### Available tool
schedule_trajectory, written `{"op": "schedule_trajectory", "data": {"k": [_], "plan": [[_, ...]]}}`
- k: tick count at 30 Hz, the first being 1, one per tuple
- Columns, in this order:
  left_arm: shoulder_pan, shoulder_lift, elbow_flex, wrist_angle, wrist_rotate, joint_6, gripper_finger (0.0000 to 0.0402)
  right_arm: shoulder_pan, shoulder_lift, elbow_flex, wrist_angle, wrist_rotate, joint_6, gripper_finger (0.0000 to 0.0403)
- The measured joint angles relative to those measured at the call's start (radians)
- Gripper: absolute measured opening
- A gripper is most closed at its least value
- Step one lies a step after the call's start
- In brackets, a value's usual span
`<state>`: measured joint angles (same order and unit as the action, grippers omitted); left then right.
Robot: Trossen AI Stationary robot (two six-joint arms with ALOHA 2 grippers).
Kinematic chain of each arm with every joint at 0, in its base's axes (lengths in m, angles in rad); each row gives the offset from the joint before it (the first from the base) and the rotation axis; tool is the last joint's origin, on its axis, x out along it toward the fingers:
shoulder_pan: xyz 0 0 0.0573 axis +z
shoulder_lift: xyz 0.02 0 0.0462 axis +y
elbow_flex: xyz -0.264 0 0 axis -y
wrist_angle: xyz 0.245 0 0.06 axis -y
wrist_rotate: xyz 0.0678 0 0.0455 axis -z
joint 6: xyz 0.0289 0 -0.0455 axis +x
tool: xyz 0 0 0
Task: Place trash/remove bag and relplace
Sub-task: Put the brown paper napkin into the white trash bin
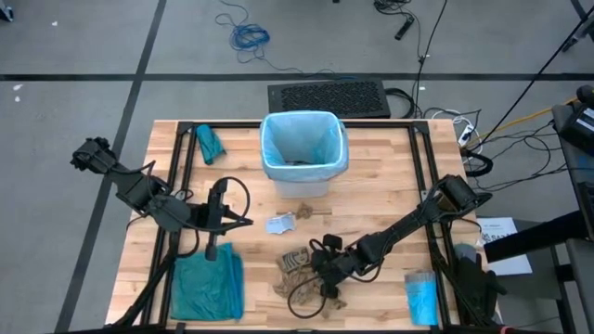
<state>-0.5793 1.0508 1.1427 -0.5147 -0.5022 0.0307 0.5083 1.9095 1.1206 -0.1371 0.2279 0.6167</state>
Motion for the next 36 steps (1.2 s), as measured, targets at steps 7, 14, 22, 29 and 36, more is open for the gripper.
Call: {"op": "schedule_trajectory", "data": {"k": [7,14,22,29,36], "plan": [[0.0,0.0,0.0,-0.005,0.0,0.0,0.0,0.006,-0.006,0.0,0.033,0.002,0.024,0.0001],[0.0,0.0,0.0,-0.023,0.0,-0.017,0.0,0.038,-0.095,0.039,0.039,0.062,-0.018,0.0],[0.0,0.0,0.0,-0.05,0.001,-0.027,0.0,0.047,-0.242,0.154,-0.099,0.272,-0.207,0.0],[0.0,0.002,0.0,-0.049,0.0,-0.028,0.0,-0.051,-0.333,0.249,-0.182,0.382,-0.439,0.0],[0.0,0.025,0.0,-0.048,0.001,-0.052,0.0,-0.228,-0.373,0.342,-0.202,0.369,-0.624,0.0]]}}
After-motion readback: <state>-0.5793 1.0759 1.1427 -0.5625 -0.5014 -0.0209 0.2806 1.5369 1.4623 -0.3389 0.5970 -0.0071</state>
